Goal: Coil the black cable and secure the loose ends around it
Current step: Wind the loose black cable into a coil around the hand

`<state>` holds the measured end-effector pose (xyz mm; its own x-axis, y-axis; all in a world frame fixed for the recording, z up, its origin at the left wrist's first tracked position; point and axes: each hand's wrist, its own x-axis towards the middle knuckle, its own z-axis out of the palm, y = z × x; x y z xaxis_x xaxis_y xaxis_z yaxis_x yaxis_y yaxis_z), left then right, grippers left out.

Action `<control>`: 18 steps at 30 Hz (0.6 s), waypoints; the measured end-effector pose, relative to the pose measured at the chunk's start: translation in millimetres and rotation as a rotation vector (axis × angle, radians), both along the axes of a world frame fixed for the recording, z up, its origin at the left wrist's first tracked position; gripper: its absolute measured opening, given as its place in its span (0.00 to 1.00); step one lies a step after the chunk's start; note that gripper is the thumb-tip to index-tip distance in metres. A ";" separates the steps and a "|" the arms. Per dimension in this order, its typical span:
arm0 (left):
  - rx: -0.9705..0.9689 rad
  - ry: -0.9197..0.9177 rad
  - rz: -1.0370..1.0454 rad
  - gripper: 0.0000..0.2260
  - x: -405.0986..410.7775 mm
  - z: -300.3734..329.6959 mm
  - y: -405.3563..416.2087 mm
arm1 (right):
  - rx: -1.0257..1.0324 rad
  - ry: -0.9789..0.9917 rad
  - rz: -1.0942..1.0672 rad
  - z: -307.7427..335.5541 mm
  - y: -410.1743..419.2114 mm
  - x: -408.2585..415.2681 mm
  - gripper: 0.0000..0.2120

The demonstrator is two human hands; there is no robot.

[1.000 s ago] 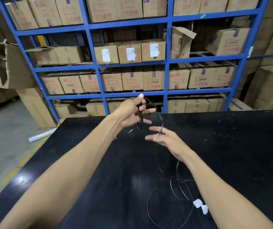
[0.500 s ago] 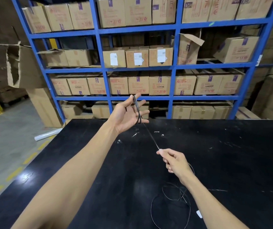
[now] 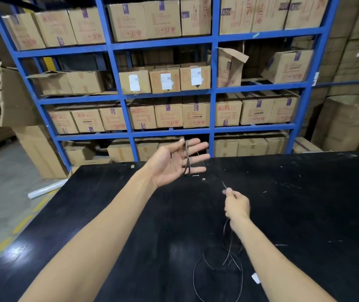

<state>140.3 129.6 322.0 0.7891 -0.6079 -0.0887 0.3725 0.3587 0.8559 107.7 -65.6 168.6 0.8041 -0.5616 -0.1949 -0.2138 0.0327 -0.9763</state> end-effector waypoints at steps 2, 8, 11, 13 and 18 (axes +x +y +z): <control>0.216 -0.038 -0.034 0.20 -8.7 -2.2 3.5 | 0.266 -0.106 -0.138 20.0 -29.5 14.0 0.10; 0.014 0.027 0.344 0.18 4.6 -31.3 24.2 | 0.133 -0.112 0.082 99.7 -77.0 18.8 0.07; -0.023 0.009 0.311 0.18 6.1 -21.1 23.7 | -0.329 0.191 0.364 87.4 -59.1 12.4 0.09; 0.052 -0.019 0.222 0.19 -0.5 -13.4 14.9 | -0.453 0.156 0.394 77.8 -42.0 11.1 0.17; 0.148 -0.078 -0.001 0.18 -15.2 -1.5 -2.9 | -0.246 -0.098 0.772 71.1 3.4 8.7 0.31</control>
